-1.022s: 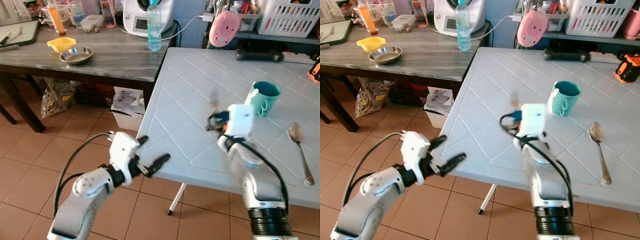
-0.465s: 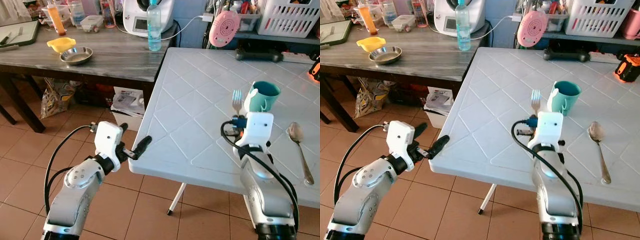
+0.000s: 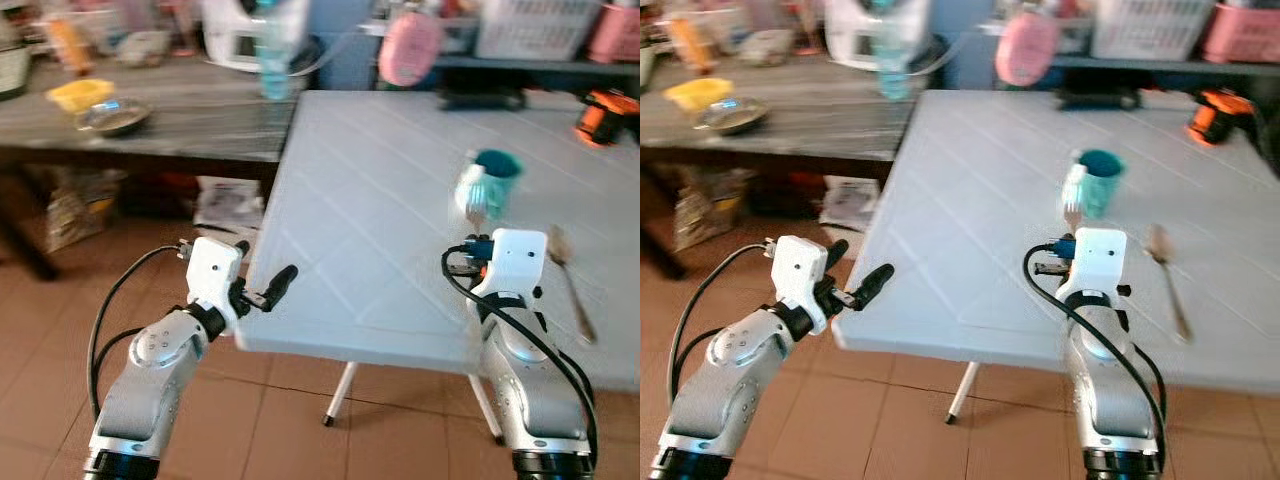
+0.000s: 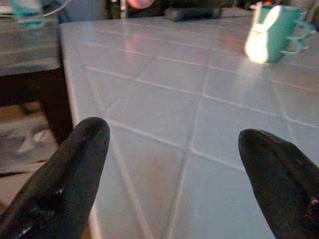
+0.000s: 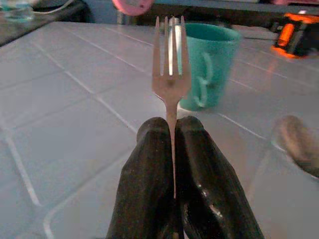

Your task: Setting the table

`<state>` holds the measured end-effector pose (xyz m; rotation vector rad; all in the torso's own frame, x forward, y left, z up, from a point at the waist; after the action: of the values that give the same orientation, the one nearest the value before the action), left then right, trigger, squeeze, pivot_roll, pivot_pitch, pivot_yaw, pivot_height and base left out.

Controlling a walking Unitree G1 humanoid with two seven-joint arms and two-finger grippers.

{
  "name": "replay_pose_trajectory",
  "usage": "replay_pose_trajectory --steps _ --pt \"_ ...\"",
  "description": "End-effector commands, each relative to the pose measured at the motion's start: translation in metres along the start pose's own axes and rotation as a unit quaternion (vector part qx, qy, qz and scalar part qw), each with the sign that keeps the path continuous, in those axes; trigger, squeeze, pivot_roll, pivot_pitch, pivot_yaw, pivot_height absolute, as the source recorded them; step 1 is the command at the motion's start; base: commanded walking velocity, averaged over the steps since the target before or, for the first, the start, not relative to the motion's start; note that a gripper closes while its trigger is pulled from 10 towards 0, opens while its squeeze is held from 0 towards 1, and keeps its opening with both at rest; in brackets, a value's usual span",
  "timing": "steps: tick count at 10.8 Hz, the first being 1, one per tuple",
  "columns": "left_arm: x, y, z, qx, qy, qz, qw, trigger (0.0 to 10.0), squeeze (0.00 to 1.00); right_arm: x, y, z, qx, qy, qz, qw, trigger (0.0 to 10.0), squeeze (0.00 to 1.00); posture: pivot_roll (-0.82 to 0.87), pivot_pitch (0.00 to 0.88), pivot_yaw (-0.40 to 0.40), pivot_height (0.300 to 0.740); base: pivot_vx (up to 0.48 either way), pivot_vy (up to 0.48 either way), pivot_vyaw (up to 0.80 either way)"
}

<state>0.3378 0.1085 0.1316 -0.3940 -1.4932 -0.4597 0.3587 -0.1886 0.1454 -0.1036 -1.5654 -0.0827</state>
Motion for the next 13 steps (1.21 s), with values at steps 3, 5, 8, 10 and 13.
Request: replay_pose_trajectory --steps 3,5,8,10,13 --pt "-0.005 -0.001 0.002 0.002 0.007 -0.001 1.000 10.0 0.00 0.010 0.008 -0.002 0.014 -0.016 -0.003 1.000 10.0 0.00 -0.02 0.041 0.029 0.740 0.000 0.480 -0.42" --pt "-0.004 0.000 0.002 0.003 0.004 -0.004 1.000 10.0 0.00 0.010 0.011 -0.003 0.017 -0.017 -0.004 1.000 10.0 0.00 -0.01 0.042 0.028 0.740 0.000 0.480 0.00" --pt "-0.004 -0.005 0.002 -0.001 0.001 -0.006 1.000 10.0 0.00 0.009 0.012 -0.003 0.017 -0.017 -0.006 1.000 10.0 0.00 -0.01 0.045 0.034 0.740 0.000 0.480 0.00" --pt "-0.002 -0.008 0.001 0.005 -0.008 -0.011 1.000 10.0 0.00 0.010 0.010 -0.003 0.016 -0.020 -0.006 1.000 10.0 0.00 -0.01 0.047 0.035 0.740 0.000 0.480 0.00" --pt "0.005 0.003 0.000 0.050 -0.029 -0.020 0.998 10.0 0.00 0.014 0.003 -0.007 0.012 -0.027 0.002 1.000 10.0 0.00 -0.01 0.047 0.029 0.740 0.000 0.480 0.00"
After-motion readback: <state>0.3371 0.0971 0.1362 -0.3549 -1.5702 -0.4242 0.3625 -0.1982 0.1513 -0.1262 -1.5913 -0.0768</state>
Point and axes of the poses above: a point about 5 cm out from each wrist's last joint towards the gripper, its own z axis pointing back from the gripper into the wrist, its own x axis along the axis of the wrist's last joint, y = z × x, the point moved 6 cm from there along -z, pointing out of the wrist towards the gripper, and after that the axes turned 2 degrees about -z, right-handed, at the moved point
